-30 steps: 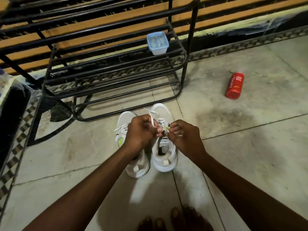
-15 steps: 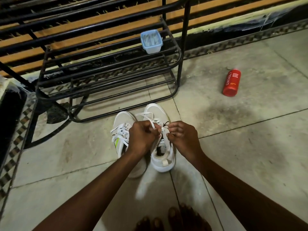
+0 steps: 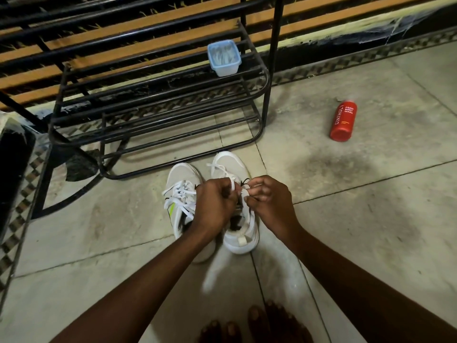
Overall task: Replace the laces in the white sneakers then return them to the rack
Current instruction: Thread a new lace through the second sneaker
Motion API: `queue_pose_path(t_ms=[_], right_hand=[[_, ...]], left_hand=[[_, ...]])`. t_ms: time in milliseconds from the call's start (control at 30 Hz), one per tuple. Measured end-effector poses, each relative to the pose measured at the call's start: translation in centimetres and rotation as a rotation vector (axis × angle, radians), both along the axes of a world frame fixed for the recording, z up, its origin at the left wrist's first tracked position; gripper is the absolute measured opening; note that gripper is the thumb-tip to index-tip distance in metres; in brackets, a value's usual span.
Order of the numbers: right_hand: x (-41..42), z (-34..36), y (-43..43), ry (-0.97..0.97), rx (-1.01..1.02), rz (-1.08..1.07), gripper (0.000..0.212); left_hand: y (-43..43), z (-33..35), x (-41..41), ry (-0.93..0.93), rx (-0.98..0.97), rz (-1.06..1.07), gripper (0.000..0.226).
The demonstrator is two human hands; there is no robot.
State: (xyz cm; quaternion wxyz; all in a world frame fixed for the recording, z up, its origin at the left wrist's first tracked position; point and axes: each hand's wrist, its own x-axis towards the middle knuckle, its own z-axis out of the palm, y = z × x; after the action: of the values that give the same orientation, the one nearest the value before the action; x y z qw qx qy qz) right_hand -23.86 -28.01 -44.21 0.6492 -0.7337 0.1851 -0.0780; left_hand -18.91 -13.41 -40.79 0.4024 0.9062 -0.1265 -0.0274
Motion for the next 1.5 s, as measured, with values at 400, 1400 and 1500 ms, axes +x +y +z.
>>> queue_pose_path(t_ms=[400, 1400, 1500], right_hand=[[0.0, 0.0, 0.5, -0.029, 0.023, -0.035, 0.043], [0.2, -0.3, 0.2, -0.098, -0.09, 0.052, 0.058], [0.2, -0.2, 0.1, -0.089, -0.012, 0.036, 0.057]], left_hand=[[-0.5, 0.4, 0.9, -0.135, 0.245, -0.198, 0.033], [1.1, 0.2, 2.7, -0.01, 0.128, -0.304, 0.012], [0.7, 0.6, 2.9, -0.011, 0.196, -0.347, 0.01]])
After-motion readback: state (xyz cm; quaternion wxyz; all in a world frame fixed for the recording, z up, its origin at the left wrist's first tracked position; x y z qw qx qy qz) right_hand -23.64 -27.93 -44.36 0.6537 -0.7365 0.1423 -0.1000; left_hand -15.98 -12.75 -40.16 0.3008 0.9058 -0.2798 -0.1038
